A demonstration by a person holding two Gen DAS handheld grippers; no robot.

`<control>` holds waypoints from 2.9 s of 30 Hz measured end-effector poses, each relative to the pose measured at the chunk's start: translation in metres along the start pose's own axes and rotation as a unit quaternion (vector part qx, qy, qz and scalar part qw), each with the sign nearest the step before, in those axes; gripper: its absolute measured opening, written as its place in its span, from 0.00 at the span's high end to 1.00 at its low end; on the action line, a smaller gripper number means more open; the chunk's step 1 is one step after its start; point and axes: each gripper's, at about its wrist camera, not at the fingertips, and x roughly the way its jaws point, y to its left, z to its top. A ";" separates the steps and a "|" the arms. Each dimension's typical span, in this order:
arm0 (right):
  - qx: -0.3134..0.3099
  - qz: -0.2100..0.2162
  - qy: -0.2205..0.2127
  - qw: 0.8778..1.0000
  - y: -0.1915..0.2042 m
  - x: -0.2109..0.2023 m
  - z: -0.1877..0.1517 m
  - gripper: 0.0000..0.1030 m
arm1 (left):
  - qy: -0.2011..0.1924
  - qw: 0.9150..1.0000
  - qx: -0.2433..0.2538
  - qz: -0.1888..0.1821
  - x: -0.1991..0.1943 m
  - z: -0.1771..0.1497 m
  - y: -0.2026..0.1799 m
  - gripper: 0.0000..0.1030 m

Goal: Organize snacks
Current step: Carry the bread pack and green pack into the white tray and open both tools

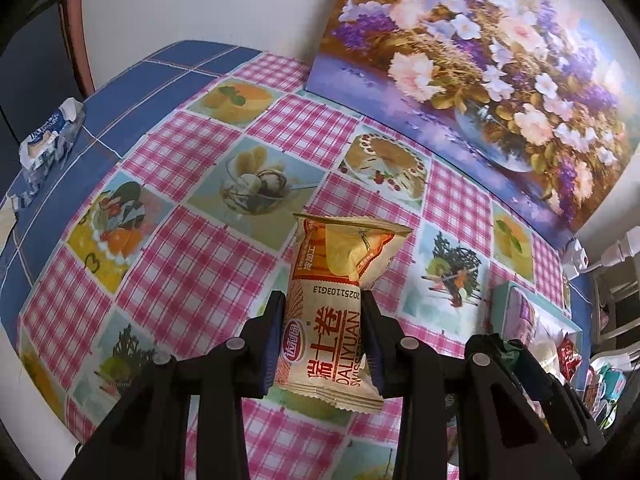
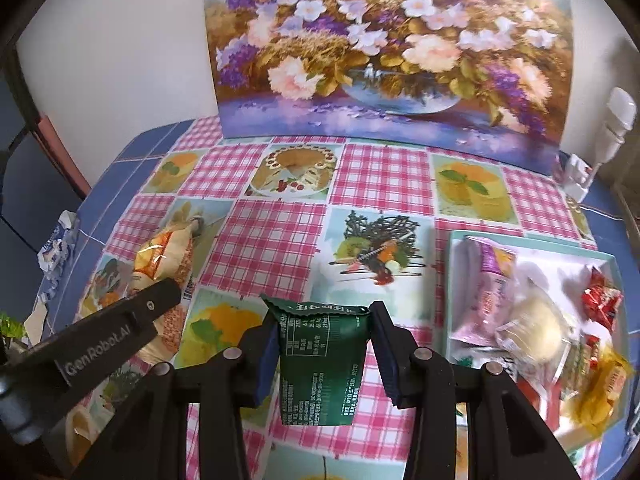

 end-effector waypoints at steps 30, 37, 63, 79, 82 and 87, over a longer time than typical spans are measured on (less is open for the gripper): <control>0.163 -0.073 -0.059 0.982 -0.161 -0.099 -0.050 0.56 | 0.006 0.973 0.218 -0.074 -0.026 -0.095 -0.139 0.63; 0.207 -0.103 -0.044 0.972 -0.204 -0.103 -0.064 0.56 | 0.022 0.955 0.278 -0.098 -0.025 -0.124 -0.180 0.63; 0.234 -0.115 0.029 0.965 -0.230 -0.052 -0.078 0.55 | 0.015 0.948 0.289 -0.134 -0.008 -0.131 -0.203 0.47; 0.245 -0.118 0.025 0.962 -0.233 -0.050 -0.077 0.42 | 0.022 0.961 0.241 -0.134 -0.011 -0.114 -0.183 0.32; 0.242 -0.119 0.022 0.963 -0.232 -0.050 -0.076 0.38 | 0.020 0.963 0.231 -0.134 -0.012 -0.110 -0.179 0.28; 0.240 -0.120 0.024 0.963 -0.231 -0.048 -0.076 0.27 | 0.019 0.967 0.214 -0.134 -0.012 -0.103 -0.171 0.22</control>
